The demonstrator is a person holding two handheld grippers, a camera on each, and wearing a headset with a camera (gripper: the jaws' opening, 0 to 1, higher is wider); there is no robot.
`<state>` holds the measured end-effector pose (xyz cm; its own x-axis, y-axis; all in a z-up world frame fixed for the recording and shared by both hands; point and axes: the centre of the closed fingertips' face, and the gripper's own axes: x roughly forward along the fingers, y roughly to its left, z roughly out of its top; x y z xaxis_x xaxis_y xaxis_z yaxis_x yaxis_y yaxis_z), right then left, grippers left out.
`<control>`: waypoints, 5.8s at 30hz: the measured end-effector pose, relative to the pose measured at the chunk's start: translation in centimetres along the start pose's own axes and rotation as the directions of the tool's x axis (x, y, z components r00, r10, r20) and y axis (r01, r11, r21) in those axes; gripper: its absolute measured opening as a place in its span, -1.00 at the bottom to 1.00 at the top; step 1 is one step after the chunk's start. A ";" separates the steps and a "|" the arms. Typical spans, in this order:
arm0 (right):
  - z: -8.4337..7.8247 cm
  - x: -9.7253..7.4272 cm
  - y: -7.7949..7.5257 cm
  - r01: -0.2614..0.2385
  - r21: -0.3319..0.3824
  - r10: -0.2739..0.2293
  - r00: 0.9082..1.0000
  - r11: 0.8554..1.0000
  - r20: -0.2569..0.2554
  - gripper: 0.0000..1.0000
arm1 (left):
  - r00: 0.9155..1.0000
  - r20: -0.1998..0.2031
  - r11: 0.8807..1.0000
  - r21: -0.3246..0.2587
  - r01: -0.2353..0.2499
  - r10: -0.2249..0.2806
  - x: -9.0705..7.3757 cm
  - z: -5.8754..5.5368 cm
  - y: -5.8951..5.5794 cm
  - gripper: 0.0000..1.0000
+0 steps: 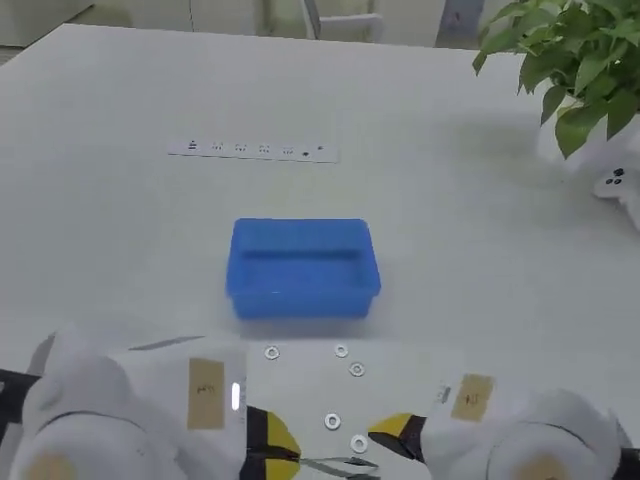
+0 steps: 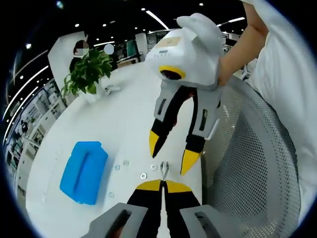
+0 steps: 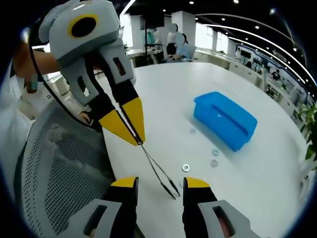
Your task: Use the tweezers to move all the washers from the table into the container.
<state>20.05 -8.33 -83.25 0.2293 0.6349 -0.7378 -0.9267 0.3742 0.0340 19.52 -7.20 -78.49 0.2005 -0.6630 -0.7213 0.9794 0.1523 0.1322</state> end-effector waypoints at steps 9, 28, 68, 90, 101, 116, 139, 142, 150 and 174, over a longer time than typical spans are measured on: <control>1.3 0.7 0.7 -0.019 -0.095 0.023 0.999 0.995 0.038 -0.67 | 0.999 0.045 0.999 0.050 0.019 -0.021 -0.4 2.8 -0.3 -1.00; 4.4 0.3 -1.3 0.025 -0.120 -0.006 0.989 0.992 0.150 -0.93 | 0.938 0.238 0.950 -0.247 -0.192 0.252 -2.5 5.1 2.9 -0.87; 4.0 2.0 -6.4 0.090 0.126 -0.115 0.972 0.988 0.206 -0.93 | 0.713 -0.100 0.527 -0.605 -0.597 0.693 -5.9 -6.0 4.9 0.85; 4.1 1.6 -6.5 0.099 0.081 -0.113 0.976 0.992 0.187 -0.96 | 0.724 -0.125 0.537 -0.587 -0.605 0.679 -5.6 -6.5 4.7 0.85; 7.9 0.0 -6.9 0.109 0.047 -0.117 0.961 0.993 0.251 -0.96 | 0.706 -0.158 0.522 -0.568 -0.637 0.690 -5.9 -7.0 5.0 0.98; 14.5 -0.1 -9.3 0.170 0.071 -0.184 0.909 0.983 0.373 -0.96 | 0.692 -0.162 0.507 -0.569 -0.648 0.704 -6.2 -7.2 5.2 0.98; 17.2 5.9 -14.8 0.215 0.113 -0.242 0.885 0.970 0.398 -0.97 | 0.705 -0.171 0.510 -0.577 -0.638 0.688 -5.8 -7.5 5.0 0.98; 17.2 6.7 -15.2 0.204 0.128 -0.238 0.887 0.971 0.395 -0.96 | 0.706 -0.170 0.512 -0.575 -0.638 0.688 -5.8 -7.5 5.0 0.98; 16.1 9.2 -16.2 0.193 0.167 -0.242 0.903 0.967 0.354 -0.96 | 0.701 -0.163 0.508 -0.578 -0.638 0.694 -5.9 -7.2 5.1 0.98; 15.1 9.2 -16.1 0.166 0.241 -0.245 0.904 0.956 0.350 -0.94 | 0.696 -0.170 0.504 -0.574 -0.645 0.697 -6.0 -7.4 5.1 0.98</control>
<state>41.58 1.65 -80.41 0.5387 0.7186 -0.4399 -0.7764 0.6261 0.0720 23.16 2.99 -78.51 0.8189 -0.2309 -0.5254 0.3518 0.9253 0.1416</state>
